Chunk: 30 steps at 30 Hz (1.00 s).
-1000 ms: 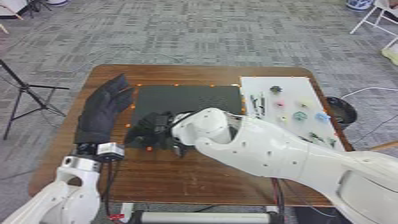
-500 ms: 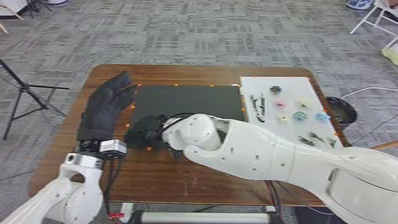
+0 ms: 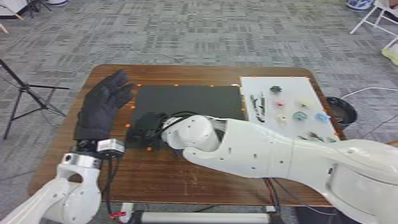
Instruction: Arrange flowers
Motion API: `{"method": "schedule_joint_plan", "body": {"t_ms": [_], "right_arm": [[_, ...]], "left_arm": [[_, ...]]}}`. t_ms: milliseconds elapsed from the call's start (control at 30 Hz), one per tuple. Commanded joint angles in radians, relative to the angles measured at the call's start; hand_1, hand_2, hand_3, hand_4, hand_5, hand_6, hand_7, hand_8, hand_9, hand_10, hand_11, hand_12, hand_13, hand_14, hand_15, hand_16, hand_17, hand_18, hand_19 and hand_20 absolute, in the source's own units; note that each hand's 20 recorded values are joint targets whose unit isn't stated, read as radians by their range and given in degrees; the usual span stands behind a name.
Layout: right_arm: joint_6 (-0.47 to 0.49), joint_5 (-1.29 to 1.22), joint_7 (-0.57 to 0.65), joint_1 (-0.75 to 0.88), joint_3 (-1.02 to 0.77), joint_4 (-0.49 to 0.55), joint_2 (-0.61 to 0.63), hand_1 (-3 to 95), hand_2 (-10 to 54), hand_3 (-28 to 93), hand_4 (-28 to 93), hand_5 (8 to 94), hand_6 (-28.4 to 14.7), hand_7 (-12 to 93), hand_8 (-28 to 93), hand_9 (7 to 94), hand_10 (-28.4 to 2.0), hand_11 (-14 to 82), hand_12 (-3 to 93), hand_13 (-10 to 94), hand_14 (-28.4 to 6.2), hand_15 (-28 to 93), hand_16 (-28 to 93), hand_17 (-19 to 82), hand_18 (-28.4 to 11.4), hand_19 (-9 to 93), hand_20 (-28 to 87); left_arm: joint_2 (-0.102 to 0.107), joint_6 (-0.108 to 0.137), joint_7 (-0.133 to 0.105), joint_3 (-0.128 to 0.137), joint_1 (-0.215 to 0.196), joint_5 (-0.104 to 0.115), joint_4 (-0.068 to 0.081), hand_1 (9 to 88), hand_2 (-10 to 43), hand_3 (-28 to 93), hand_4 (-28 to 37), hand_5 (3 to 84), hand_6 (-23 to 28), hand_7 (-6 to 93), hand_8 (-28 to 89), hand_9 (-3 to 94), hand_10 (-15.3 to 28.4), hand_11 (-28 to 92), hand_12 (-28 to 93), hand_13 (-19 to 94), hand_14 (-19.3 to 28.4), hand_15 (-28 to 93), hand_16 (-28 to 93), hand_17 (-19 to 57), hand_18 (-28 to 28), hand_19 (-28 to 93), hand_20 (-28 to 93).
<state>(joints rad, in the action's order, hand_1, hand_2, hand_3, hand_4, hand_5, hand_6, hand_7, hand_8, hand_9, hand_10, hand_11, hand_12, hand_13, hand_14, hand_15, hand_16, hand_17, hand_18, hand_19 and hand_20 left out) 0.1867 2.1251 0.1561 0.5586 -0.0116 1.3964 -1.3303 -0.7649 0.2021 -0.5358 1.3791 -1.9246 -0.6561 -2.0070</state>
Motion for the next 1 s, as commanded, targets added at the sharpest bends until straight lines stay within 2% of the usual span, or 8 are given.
{"method": "schedule_joint_plan", "body": {"t_ms": [33, 433, 700, 1000], "right_arm": [[0.026, 0.02, 0.037, -0.024, 0.013, -0.048, 0.03, 25.5, 26.0, 93, -9, 38.2, 4.0, 14, -13, 80.9, -10.9, 71.7, 33.1, 79, -10.4, 91, 32, 40, -24.1, 93, 50], [0.056, 0.045, 0.028, -0.024, 0.003, -0.086, 0.055, 25.5, 25.9, 93, -9, 39.3, 4.0, 14, -13, 81.0, -11.1, 71.6, 33.2, 79, -10.4, 91, 33, 40, -24.1, 93, 50], [0.065, 0.032, 0.061, -0.033, 0.03, -0.074, 0.071, 25.4, 26.1, 93, -9, 39.7, 3.9, 14, -13, 81.0, -11.1, 71.6, 33.3, 79, -10.4, 91, 33, 40, -24.0, 93, 50], [0.119, 0.034, 0.092, -0.025, 0.022, -0.086, 0.075, 25.1, 26.2, 93, -8, 40.5, 4.0, 14, -13, 81.0, -10.9, 71.5, 33.2, 79, -10.3, 91, 33, 40, -24.0, 93, 50]], "left_arm": [[-0.005, 0.01, -0.02, 0.003, -0.012, 0.012, -0.01, 24.4, -3.9, 69, -27.0, 32.2, 3.5, 18.5, -8, 24.6, 11.4, 20, 19, 19, 13.5, 29, 5, -9.7, 19.4, 38, 14], [-0.007, 0.017, -0.018, 0.009, -0.022, 0.014, -0.013, 24.4, -3.8, 69, -26.9, 32.1, 3.4, 18.6, -8, 24.5, 11.4, 20, 19, 19, 13.5, 29, 5, -9.7, 19.4, 38, 14], [-0.01, 0.019, -0.02, 0.011, -0.025, 0.015, -0.013, 24.5, -3.7, 69, -26.9, 32.1, 3.5, 18.5, -8, 24.6, 11.4, 20, 19, 19, 13.4, 29, 5, -9.7, 19.4, 38, 14], [-0.014, 0.021, -0.018, 0.013, -0.027, 0.013, -0.013, 24.5, -3.6, 68, -26.8, 32.1, 3.4, 18.6, -8, 24.5, 11.3, 20, 19, 19, 13.4, 29, 5, -9.7, 19.4, 38, 14]]}}
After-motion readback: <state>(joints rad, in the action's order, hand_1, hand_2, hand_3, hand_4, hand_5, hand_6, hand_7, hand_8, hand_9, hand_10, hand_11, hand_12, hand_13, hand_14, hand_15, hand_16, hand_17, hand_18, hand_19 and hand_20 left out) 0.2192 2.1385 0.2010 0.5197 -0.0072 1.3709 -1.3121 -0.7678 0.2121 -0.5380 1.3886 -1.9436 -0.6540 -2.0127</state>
